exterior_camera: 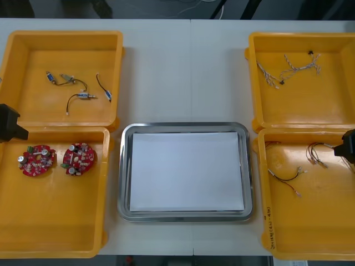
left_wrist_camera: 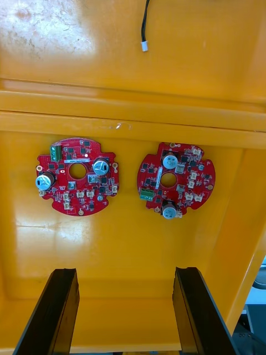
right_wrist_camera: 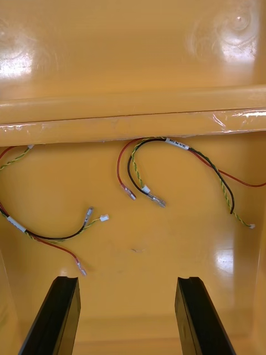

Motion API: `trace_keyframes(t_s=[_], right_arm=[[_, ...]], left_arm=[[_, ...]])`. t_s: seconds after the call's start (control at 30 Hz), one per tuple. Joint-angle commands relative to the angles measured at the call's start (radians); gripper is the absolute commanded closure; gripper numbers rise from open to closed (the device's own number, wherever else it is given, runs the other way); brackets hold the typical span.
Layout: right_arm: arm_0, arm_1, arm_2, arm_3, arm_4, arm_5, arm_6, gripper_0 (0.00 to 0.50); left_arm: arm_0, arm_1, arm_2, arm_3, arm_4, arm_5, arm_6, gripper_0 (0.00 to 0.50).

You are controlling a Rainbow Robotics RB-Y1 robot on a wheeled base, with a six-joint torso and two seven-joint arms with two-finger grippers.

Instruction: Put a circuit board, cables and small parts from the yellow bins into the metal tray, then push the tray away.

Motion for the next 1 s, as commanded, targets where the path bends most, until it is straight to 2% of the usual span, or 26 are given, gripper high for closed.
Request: trace_keyframes(t_s=[0.03, 1.0], right_arm=[[0.013, -0.038, -0.033, -0.009, -0.008, 0.003, 0.006, 0.0], [0.013, -0.038, -0.033, -0.009, -0.008, 0.003, 0.006, 0.0]], left_arm=[[0.012, 0.048, 0.03, -0.026, 0.006, 0.006, -0.063, 0.0], [0.012, 0.048, 0.03, -0.026, 0.006, 0.006, -0.063, 0.0]])
